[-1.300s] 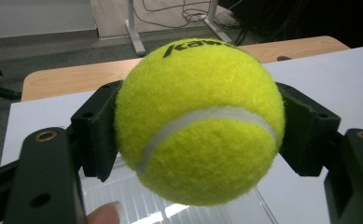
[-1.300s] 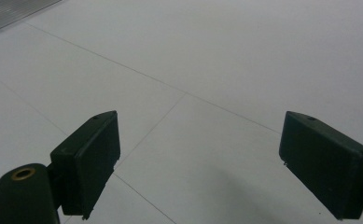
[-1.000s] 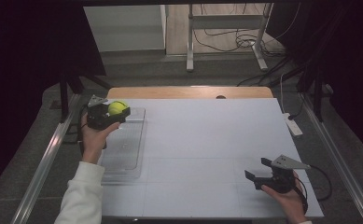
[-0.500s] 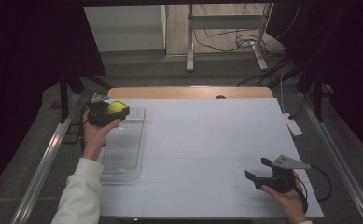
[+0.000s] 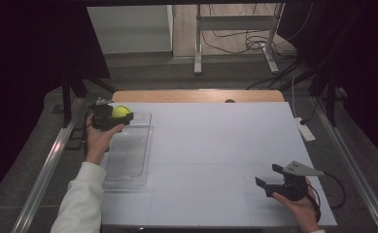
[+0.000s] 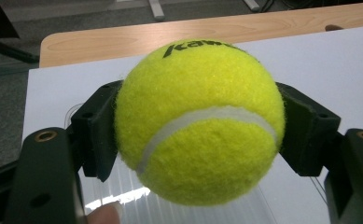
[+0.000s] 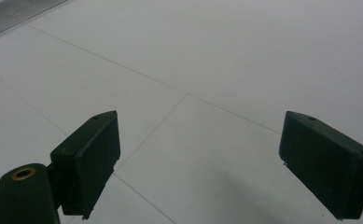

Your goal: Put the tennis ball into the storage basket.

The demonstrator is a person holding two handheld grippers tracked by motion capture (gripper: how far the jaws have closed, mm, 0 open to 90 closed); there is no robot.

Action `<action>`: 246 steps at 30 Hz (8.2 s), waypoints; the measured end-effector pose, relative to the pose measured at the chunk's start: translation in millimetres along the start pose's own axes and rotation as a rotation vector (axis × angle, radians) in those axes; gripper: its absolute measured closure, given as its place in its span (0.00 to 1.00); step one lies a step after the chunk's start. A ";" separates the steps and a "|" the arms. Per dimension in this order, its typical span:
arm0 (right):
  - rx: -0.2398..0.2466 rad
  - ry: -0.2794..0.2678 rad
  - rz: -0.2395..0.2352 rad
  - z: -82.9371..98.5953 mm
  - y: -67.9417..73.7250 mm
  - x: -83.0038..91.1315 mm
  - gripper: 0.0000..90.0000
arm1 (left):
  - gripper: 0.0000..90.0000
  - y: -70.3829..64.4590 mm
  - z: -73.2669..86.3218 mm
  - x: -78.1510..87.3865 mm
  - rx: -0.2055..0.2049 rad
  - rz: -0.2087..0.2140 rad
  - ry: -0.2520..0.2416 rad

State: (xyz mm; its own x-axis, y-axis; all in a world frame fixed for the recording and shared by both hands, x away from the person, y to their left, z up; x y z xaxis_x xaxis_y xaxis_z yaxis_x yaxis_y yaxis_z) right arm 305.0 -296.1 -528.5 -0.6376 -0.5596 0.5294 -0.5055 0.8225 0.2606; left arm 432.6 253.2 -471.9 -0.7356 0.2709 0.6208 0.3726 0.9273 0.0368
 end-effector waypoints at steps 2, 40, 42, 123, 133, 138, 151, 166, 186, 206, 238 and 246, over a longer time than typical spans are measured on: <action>0.002 0.000 0.001 0.0 0.2 -0.1 0.14 | 0.28 1.1 0.4 -0.9 -0.001 -0.003 0.007; 0.000 -0.002 0.003 0.2 -0.1 -0.9 0.14 | 0.28 10.5 14.7 -23.1 -0.004 -0.019 0.144; 0.005 0.001 0.005 0.3 0.8 -1.7 0.14 | 0.28 11.4 15.8 -25.2 -0.007 -0.023 0.153; -0.001 0.013 0.011 2.3 -2.5 -3.2 0.14 | 0.27 4.1 37.9 -62.8 -0.133 -0.066 0.409; -0.002 0.012 0.011 2.2 -2.4 -3.1 0.14 | 0.25 4.1 37.2 -62.5 -0.127 -0.068 0.398; -0.002 0.012 0.011 2.2 -2.5 -3.0 0.14 | 0.21 4.1 34.2 -59.7 -0.120 -0.057 0.363; -0.002 0.011 0.012 2.2 -2.6 -2.7 0.14 | 0.14 0.8 25.0 -51.5 -0.096 -0.028 0.256; -0.003 0.009 0.013 1.9 -3.0 -2.2 0.14 | 0.14 -1.3 18.2 -32.3 -0.074 0.013 0.139; -0.004 0.009 0.007 1.3 -3.0 -3.3 0.14 | 0.15 -19.6 15.2 1.4 -0.103 0.081 0.005; -0.013 0.015 0.001 2.2 -5.4 -4.4 0.15 | 0.15 -49.8 18.1 36.1 -0.169 0.145 -0.099; -0.009 0.012 0.012 2.6 -4.6 -1.6 0.15 | 0.15 -92.6 70.1 77.6 -0.177 0.246 -0.185; -0.008 0.009 0.008 2.0 -4.0 -0.9 0.15 | 0.15 -105.1 87.0 86.8 -0.186 0.267 -0.196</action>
State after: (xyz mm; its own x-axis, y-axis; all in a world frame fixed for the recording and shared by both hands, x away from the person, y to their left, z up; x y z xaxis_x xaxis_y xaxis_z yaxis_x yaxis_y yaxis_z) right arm 306.4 -299.1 -531.7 -0.6365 -0.5517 0.5391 -0.4957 0.8280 0.2621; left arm 280.4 201.8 -490.0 -0.6862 0.5577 0.4670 0.6489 0.7594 0.0467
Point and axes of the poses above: each handheld gripper's, and its own axes: x roughly backward along the jaws, z roughly out of its underside, y roughly to its left, the point moved 4 cm from there along -x, roughly forward along the jaws, and after that the axes turned 13 degrees about -x, right-handed, at the moved point
